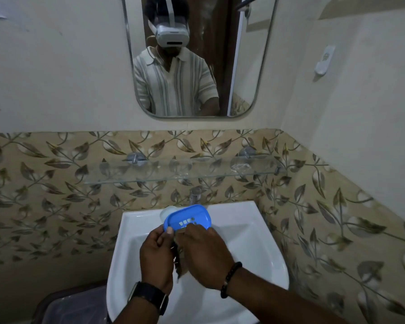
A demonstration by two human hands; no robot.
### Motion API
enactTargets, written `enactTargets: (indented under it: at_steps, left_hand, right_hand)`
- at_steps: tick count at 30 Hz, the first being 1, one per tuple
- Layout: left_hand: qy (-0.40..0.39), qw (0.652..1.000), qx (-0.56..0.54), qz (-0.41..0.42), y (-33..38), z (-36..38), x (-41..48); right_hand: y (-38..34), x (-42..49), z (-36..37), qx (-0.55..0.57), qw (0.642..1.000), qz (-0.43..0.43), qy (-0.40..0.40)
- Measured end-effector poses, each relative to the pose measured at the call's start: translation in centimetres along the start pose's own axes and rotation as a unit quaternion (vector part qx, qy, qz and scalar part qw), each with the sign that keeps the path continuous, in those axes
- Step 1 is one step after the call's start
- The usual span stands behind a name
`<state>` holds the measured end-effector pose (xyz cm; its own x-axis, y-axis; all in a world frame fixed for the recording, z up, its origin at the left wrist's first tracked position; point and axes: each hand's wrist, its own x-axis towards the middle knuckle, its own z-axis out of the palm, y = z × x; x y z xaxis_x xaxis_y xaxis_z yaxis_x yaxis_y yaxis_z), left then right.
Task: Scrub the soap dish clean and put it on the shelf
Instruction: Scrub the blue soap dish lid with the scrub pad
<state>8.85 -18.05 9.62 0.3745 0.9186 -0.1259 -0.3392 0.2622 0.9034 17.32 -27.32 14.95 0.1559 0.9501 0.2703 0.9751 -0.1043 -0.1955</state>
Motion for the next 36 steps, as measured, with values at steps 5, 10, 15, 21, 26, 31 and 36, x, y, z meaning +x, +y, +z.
enactTargets:
  at_steps: [5, 10, 15, 21, 26, 31, 36]
  left_hand:
    - [-0.022, 0.999, -0.011, 0.023, -0.1, 0.1, -1.1]
    - [0.015, 0.999, -0.022, 0.027, -0.8, 0.3, -1.6]
    - [0.015, 1.000, -0.011, 0.024, -0.5, -0.3, -1.1]
    - [0.014, 0.999, 0.014, 0.037, -0.7, 0.1, -1.5]
    - [0.037, 0.999, 0.019, 0.030, -0.7, 0.0, -0.4]
    - [0.024, 0.999, 0.026, 0.002, -0.5, -0.2, -0.7]
    - [-0.014, 1.000, 0.019, -0.004, 0.0, -0.2, -1.2]
  right_hand:
    - [4.8, 0.4, -2.2, -0.169, 0.983, 0.036, 0.067]
    - [2.0, -0.2, -0.6, -0.030, 0.998, 0.047, 0.031]
    - [3.7, -0.4, -0.9, -0.123, 0.986, -0.105, 0.044]
    - [6.6, 1.0, -2.2, -0.210, 0.974, -0.045, 0.075]
    - [3.4, 1.0, 0.3, -0.005, 0.988, 0.137, -0.070]
    - [2.1, 1.9, -0.3, 0.265, 0.947, 0.148, -0.108]
    - [4.2, 3.1, -1.7, 0.268, 0.921, 0.262, 0.107]
